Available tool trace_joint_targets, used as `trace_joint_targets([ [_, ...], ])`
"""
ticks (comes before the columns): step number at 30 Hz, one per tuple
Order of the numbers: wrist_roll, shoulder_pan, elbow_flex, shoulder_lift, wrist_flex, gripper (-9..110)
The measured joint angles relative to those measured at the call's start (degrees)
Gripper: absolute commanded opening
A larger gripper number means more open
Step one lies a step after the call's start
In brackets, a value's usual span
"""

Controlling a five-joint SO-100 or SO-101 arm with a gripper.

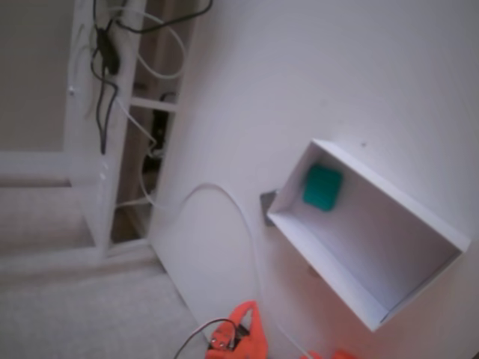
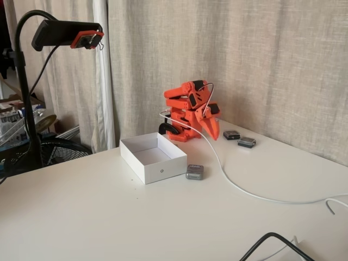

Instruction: Grasp the green cube and put it in the bin.

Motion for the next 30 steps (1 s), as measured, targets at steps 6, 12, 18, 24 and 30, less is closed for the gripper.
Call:
trace_joint_targets([
  [6, -0.3, 0.9, 0.0, 0.0, 0.0, -8],
  [12, -0.3, 1.1, 0.0, 0.0, 0.0, -8],
  [18, -0.3, 1.1, 0.0, 0.0, 0.0, -8],
  [24, -0.3, 1.1, 0.0, 0.0, 0.0, -8],
  [30, -0.3, 1.1, 0.0, 0.0, 0.0, -8],
])
